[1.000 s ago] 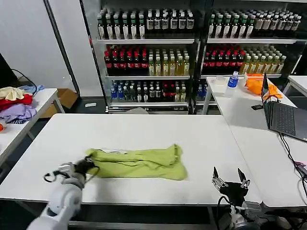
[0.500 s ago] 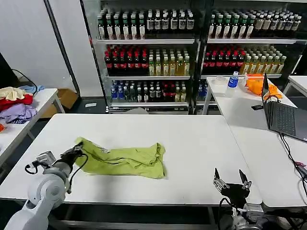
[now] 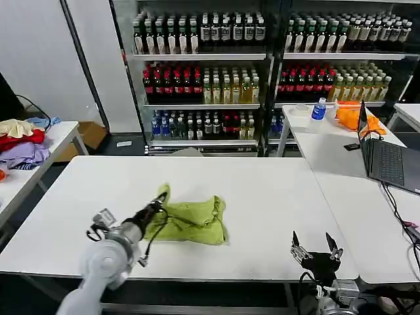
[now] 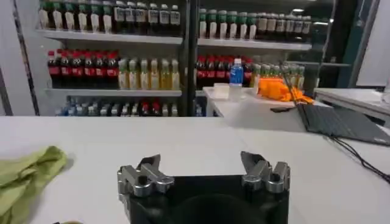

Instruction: Fold and organize the clothes.

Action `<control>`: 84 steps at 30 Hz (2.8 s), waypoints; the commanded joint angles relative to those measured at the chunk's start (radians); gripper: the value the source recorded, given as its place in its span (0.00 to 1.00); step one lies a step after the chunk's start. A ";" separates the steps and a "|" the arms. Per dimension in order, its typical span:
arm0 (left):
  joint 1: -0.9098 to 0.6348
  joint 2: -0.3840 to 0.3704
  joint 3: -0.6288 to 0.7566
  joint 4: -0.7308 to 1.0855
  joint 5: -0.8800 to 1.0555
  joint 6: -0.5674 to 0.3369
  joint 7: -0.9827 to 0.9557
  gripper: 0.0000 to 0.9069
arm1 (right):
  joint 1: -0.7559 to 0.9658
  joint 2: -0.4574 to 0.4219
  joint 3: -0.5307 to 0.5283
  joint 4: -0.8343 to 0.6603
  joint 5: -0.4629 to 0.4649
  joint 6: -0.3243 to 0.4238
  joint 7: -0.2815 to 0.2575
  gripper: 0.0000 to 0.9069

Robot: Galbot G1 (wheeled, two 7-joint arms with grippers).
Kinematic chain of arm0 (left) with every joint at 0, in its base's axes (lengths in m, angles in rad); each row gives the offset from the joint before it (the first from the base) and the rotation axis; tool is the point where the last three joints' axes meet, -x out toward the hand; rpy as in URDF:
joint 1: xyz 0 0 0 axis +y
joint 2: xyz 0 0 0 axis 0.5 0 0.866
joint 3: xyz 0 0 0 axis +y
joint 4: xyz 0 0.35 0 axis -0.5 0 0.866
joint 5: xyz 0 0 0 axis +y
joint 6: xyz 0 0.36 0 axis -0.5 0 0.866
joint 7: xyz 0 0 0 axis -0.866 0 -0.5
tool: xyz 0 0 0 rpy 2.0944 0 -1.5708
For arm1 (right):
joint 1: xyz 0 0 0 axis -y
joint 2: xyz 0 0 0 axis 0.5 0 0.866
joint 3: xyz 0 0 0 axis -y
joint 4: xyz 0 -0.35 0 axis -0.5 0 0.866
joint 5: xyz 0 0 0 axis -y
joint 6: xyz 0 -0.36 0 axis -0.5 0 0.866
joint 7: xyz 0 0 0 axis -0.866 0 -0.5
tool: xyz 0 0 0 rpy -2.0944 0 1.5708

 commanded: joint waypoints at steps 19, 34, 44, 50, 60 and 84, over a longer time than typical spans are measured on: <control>-0.101 -0.204 0.207 0.164 0.133 -0.071 0.046 1.00 | 0.030 0.005 -0.026 -0.026 0.001 0.001 0.000 1.00; 0.045 0.107 -0.011 0.125 0.279 0.004 0.123 1.00 | 0.045 0.018 -0.044 -0.031 -0.003 0.000 0.002 1.00; 0.049 0.141 -0.062 0.190 0.176 0.128 0.175 1.00 | 0.033 0.015 -0.041 -0.024 -0.006 -0.002 0.002 1.00; 0.039 0.090 -0.036 0.249 0.165 0.151 0.189 1.00 | 0.021 0.015 -0.034 -0.011 -0.007 -0.002 0.004 1.00; 0.034 0.048 -0.017 0.248 0.143 0.151 0.210 1.00 | -0.003 0.015 -0.022 0.019 -0.008 -0.003 0.005 1.00; 0.022 -0.061 -0.056 0.298 0.016 0.083 0.248 0.02 | -0.045 0.024 -0.006 0.079 -0.016 -0.015 0.005 1.00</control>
